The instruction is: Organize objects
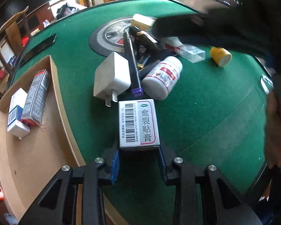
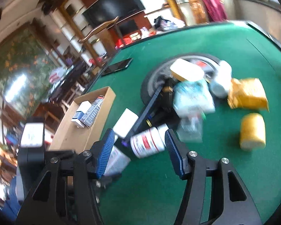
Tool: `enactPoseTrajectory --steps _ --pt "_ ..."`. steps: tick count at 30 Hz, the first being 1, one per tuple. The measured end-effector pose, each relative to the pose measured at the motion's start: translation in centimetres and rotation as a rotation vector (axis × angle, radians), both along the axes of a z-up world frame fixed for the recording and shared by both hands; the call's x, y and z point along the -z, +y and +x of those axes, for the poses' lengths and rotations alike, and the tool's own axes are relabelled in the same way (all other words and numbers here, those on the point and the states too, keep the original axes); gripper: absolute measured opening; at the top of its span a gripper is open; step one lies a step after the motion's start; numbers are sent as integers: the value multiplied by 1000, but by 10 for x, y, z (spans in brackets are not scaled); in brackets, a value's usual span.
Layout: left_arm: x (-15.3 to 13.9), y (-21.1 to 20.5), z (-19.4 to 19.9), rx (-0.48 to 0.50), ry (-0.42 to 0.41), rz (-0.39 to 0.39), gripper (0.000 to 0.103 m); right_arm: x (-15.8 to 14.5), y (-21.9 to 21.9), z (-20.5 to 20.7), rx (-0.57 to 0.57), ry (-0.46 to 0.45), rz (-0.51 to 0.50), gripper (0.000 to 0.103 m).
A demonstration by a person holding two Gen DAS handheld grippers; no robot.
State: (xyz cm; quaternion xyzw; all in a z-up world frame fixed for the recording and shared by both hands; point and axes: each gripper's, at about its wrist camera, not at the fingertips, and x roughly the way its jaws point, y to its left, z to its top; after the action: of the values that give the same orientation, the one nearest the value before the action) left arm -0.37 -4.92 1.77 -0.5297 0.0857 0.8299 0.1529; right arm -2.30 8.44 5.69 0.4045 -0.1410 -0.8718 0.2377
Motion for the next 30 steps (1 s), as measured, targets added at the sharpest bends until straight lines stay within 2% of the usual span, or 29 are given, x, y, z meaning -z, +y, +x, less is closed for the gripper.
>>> enactPoseTrajectory --steps 3,7,9,13,17,19,24,25,26,30 --pt "0 -2 0 -21 -1 15 34 -2 -10 -26 -28 2 10 57" --pt "1 -1 3 -20 10 10 37 22 -18 -51 -88 -85 19 58" --pt "1 -1 4 -22 12 11 37 35 -18 -49 -108 -137 18 58" --pt "0 -1 1 -27 7 19 37 40 -12 -25 -186 -191 3 58" --pt "-1 0 -6 -40 5 9 37 37 -10 -3 -195 -137 86 57" --pt "1 0 -11 -52 4 4 37 37 -9 -4 -149 -101 143 57" --pt "2 3 -14 -83 28 -3 36 43 -20 -18 -106 -97 187 56" --pt "2 4 -12 -95 43 -4 36 43 -22 -17 -94 -92 207 43" --pt "3 4 -10 -106 55 -1 33 44 -24 -18 -89 -90 224 36" --pt "4 8 -2 -152 98 26 33 44 -23 -14 -60 -57 244 36"
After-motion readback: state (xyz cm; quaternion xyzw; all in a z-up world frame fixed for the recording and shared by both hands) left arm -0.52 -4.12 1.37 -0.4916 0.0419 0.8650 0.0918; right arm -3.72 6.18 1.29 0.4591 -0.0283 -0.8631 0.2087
